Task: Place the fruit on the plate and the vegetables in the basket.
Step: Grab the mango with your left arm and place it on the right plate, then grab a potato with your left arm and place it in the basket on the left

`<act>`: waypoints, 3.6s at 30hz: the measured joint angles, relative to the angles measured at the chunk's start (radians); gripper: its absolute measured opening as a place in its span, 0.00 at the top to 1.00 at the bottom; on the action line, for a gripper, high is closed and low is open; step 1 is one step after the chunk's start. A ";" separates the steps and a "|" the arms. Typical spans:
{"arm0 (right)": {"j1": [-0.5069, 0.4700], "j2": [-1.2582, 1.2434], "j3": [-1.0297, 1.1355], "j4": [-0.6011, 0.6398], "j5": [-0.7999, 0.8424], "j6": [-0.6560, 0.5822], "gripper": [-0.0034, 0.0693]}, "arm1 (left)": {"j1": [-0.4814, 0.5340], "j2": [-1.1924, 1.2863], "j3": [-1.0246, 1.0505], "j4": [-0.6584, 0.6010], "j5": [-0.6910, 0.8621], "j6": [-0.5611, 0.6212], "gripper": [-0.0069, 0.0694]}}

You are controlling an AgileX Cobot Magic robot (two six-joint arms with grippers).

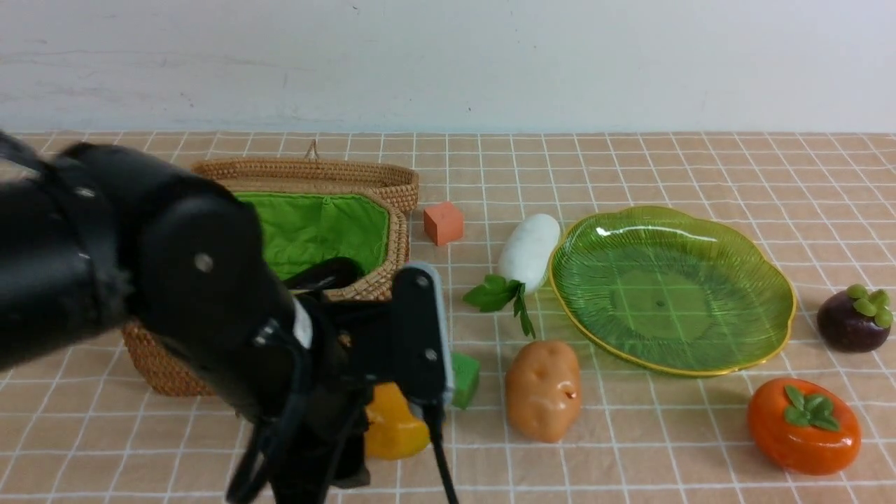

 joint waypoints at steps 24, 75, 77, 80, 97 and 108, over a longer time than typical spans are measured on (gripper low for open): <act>0.000 0.000 -0.001 -0.012 0.020 0.000 0.82 | -0.081 0.256 -0.003 0.475 -0.314 -0.127 0.16; 0.000 0.000 -0.003 -0.337 -0.199 0.431 0.81 | -0.211 0.804 -1.025 0.360 -0.319 -0.526 0.23; 0.000 0.000 -0.003 -0.348 -0.191 0.445 0.81 | -0.209 0.847 -1.066 0.358 -0.326 -0.527 0.23; 0.000 0.000 -0.003 -0.357 -0.147 0.453 0.81 | -0.190 0.950 -1.132 0.357 -0.411 -0.527 0.23; 0.000 0.000 -0.003 -0.353 -0.131 0.444 0.81 | -0.153 0.932 -1.138 0.143 -0.370 -0.536 0.04; 0.000 0.000 -0.003 -0.354 -0.100 0.420 0.81 | -0.153 0.599 -1.139 0.005 0.331 -0.872 0.63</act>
